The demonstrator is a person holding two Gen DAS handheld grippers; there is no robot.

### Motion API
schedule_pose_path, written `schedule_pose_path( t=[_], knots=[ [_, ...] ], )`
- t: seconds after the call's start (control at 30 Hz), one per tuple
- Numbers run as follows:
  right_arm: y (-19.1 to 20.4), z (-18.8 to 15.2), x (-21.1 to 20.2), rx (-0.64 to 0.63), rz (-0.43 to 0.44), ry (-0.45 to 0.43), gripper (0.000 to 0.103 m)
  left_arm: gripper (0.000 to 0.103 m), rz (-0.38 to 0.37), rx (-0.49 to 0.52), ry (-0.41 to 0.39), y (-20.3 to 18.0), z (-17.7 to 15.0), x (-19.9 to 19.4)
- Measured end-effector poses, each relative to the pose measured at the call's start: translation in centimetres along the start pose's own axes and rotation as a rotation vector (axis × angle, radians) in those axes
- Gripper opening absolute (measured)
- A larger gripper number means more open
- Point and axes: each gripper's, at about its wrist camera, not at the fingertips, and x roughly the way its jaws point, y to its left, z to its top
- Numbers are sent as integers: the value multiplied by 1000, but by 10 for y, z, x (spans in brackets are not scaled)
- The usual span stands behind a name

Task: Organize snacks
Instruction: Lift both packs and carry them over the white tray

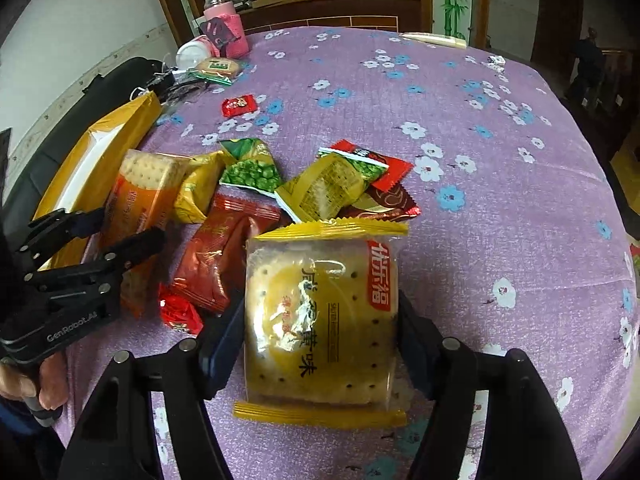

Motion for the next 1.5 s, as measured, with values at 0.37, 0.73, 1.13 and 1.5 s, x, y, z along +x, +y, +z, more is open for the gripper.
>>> schedule_pose_path(
  t=[0.37, 0.73, 1.13, 1.5],
  knots=[
    [-8, 3, -30, 40, 44, -123, 68, 58, -42, -53, -40, 12, -7, -33],
    [-16, 6, -36, 75, 85, -180, 68, 59, -87, -114, -106, 44, -3, -59],
    [47, 22, -30, 120, 177, -143, 68, 59, -72, -273, -149, 138, -13, -66],
    [174, 72, -6, -13, 279, -51, 68, 59, 46, -410, -179, 251, -23, -66]
  ],
)
